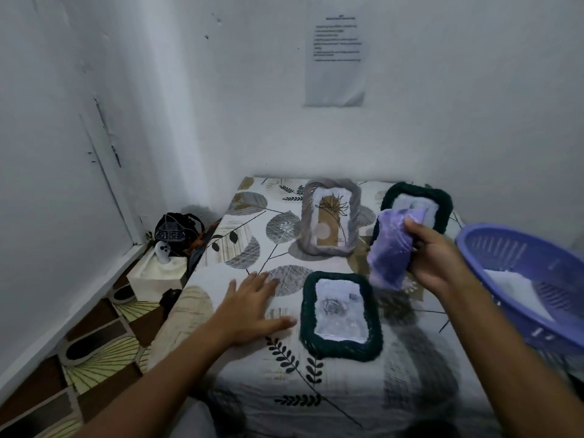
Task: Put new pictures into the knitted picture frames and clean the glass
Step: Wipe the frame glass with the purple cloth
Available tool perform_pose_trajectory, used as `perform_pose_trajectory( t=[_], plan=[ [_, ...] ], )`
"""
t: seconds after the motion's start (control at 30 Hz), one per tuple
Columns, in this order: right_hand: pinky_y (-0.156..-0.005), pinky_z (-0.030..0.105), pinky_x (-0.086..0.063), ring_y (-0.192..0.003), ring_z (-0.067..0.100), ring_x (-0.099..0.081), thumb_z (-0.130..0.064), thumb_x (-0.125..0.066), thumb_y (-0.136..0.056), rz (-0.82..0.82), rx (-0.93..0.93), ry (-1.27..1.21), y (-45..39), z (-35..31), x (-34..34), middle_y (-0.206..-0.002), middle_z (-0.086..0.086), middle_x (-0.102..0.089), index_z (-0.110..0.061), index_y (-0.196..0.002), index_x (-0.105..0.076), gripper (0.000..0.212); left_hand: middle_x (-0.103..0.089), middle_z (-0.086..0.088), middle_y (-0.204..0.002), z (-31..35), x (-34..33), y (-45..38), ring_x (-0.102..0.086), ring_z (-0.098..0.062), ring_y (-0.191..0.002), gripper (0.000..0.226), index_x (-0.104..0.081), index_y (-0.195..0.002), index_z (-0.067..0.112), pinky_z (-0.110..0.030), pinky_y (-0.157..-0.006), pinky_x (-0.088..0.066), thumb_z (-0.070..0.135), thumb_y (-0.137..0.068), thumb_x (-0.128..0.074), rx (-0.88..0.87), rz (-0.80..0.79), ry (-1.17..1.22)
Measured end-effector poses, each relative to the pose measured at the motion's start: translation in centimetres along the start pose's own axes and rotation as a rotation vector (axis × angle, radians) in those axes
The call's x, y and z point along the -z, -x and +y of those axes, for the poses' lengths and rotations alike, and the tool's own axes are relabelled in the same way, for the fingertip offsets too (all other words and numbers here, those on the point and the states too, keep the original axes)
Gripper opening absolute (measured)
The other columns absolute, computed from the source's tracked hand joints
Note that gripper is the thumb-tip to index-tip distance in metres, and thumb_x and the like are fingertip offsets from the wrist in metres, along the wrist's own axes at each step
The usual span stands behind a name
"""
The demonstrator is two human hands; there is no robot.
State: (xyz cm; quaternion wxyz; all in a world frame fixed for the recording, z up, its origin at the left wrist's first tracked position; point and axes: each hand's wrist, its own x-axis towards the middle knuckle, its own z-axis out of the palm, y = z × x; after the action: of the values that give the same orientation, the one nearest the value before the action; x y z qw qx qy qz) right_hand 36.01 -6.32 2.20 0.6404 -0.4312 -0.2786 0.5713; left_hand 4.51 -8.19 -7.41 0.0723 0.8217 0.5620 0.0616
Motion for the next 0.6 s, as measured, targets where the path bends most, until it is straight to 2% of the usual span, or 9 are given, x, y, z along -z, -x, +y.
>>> perform_pose_trajectory(
  t=[0.1, 0.17, 0.3, 0.43, 0.5, 0.57, 0.6],
  plan=[
    [-0.076, 0.041, -0.051, -0.083, 0.026, -0.060, -0.019, -0.061, -0.091, 0.031, 0.121, 0.330, 0.3, -0.2, -0.3, -0.092, 0.011, -0.064, -0.006, -0.090, -0.061, 0.013, -0.004, 0.001, -0.161, 2.6, 0.0, -0.8, 0.002, -0.016, -0.148, 0.122, -0.012, -0.153, 0.025, -0.051, -0.117, 0.000, 0.098, -0.056, -0.016, -0.093, -0.039, 0.038],
    [-0.081, 0.044, -0.050, -0.079, 0.026, -0.058, -0.017, -0.063, -0.089, -0.004, 0.181, 0.539, 0.2, 0.8, -0.6, -0.082, 0.010, -0.059, -0.006, -0.076, -0.054, 0.020, -0.004, 0.002, -0.161, 3.6, -0.2, -1.1, 0.004, -0.015, -0.147, 0.122, -0.011, -0.153, 0.024, -0.049, -0.117, 0.005, 0.096, -0.056, -0.025, -0.128, -0.075, 0.061],
    [-0.063, 0.028, -0.045, -0.065, 0.017, -0.048, -0.017, -0.062, -0.090, -0.196, 0.231, 0.863, 0.0, 4.3, -1.4, -0.069, 0.007, -0.049, -0.009, -0.069, -0.046, 0.027, -0.003, 0.003, -0.161, 3.8, -1.3, -1.2, 0.012, -0.011, -0.145, 0.129, -0.009, -0.153, 0.024, -0.046, -0.115, 0.015, 0.099, -0.050, -0.025, -0.150, -0.123, 0.099],
    [-0.059, 0.029, -0.036, -0.060, 0.012, -0.039, -0.022, -0.062, -0.091, -0.334, 0.337, 1.055, 0.1, 8.5, -1.5, -0.064, 0.001, -0.042, -0.017, -0.068, -0.042, 0.031, -0.006, 0.004, -0.161, 3.7, -1.8, -0.7, 0.014, -0.003, -0.140, 0.118, -0.009, -0.153, 0.023, -0.048, -0.116, 0.014, 0.093, -0.061, -0.034, -0.150, -0.101, 0.119],
    [-0.064, 0.032, -0.039, -0.067, 0.013, -0.044, -0.030, -0.061, -0.091, -0.349, 0.351, 1.158, 0.4, 10.2, -1.2, -0.071, 0.001, -0.049, -0.020, -0.075, -0.041, 0.027, -0.004, 0.006, -0.160, 3.7, -1.9, -0.5, 0.012, -0.006, -0.142, 0.110, -0.006, -0.153, 0.027, -0.050, -0.116, 0.013, 0.087, -0.067, -0.040, -0.158, -0.080, 0.122],
    [-0.084, 0.038, -0.043, -0.094, 0.018, -0.054, -0.040, -0.058, -0.091, -0.370, 0.318, 1.265, 0.7, 11.2, -0.9, -0.100, 0.003, -0.060, -0.024, -0.097, -0.047, 0.021, 0.002, 0.016, -0.156, 3.8, -2.1, -0.3, 0.011, -0.008, -0.144, 0.102, -0.004, -0.152, 0.036, -0.051, -0.115, 0.014, 0.083, -0.070, -0.043, -0.186, -0.047, 0.135],
    [-0.096, 0.042, -0.040, -0.110, 0.022, -0.051, -0.044, -0.056, -0.091, -0.394, 0.312, 1.343, 0.9, 11.5, -0.7, -0.116, 0.003, -0.059, -0.025, -0.114, -0.046, 0.032, 0.004, 0.021, -0.153, 3.8, -2.1, -0.3, 0.012, -0.006, -0.142, 0.099, -0.005, -0.151, 0.040, -0.051, -0.115, 0.015, 0.083, -0.071, -0.044, -0.202, -0.029, 0.142]
  ],
)
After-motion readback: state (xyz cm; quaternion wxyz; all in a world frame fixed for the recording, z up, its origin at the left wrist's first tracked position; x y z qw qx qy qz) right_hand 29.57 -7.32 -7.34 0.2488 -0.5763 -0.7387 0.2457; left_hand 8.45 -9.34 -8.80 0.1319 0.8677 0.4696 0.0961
